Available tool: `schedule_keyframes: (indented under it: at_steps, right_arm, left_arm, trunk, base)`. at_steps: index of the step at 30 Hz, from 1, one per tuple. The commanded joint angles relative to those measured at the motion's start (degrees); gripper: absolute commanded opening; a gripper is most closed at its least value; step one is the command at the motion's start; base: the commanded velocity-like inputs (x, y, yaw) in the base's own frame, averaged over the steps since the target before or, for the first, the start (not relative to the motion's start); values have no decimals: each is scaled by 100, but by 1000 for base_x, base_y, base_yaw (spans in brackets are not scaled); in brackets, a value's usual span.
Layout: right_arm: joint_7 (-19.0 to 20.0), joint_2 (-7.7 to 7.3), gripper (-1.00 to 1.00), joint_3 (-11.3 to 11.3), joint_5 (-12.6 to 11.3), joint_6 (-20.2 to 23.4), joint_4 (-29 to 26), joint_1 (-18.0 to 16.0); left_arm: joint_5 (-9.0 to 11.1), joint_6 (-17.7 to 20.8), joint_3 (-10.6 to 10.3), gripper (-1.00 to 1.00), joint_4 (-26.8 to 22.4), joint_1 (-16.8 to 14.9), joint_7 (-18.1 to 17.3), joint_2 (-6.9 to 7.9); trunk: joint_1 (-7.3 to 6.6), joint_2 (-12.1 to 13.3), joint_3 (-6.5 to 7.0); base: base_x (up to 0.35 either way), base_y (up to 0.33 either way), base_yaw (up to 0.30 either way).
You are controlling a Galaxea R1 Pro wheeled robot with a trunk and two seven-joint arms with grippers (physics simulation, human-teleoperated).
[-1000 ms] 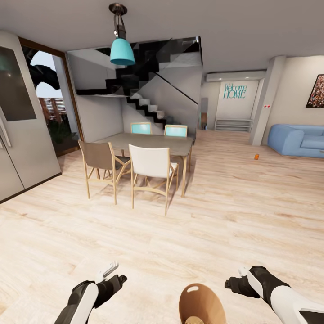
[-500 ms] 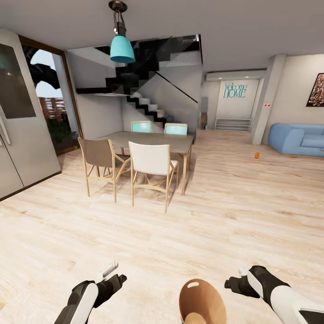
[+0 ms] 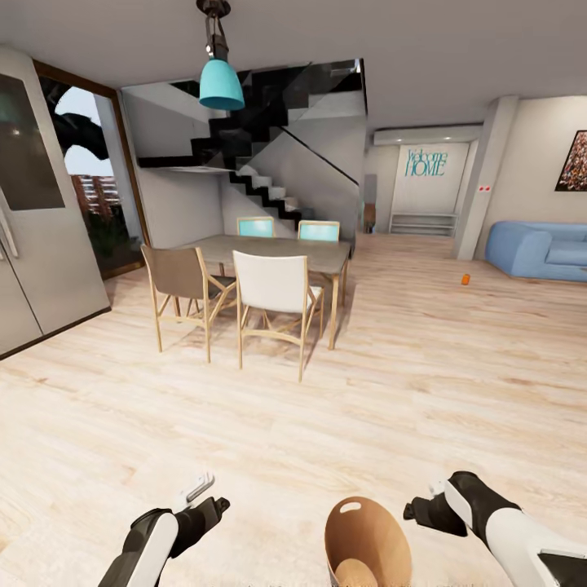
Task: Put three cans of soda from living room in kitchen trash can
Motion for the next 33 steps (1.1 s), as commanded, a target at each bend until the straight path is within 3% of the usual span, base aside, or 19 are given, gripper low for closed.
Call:
schedule_keyframes:
  at_steps: [1, 10, 33]
  right_arm:
    - [-4, 2, 100, -2, -6, 114, -22, -56]
    - [-10, -4, 100, -7, -23, 300, -70, -168]
    - [-10, 5, 100, -5, -26, 261, -170, -269]
  left_arm:
    - [3, 0, 0, 100, 5, 0, 0, 0]
    - [4, 0, -1, 100, 12, 0, 0, 1]
    - [1, 0, 0, 100, 53, 0, 0, 4]
  trunk:
    - [23, -42, -19]
    - [220, -403, -180]
    - [725, -1325, -593]
  base:
    - [0, 0, 0]
    - [0, 0, 0]
    - [0, 0, 0]
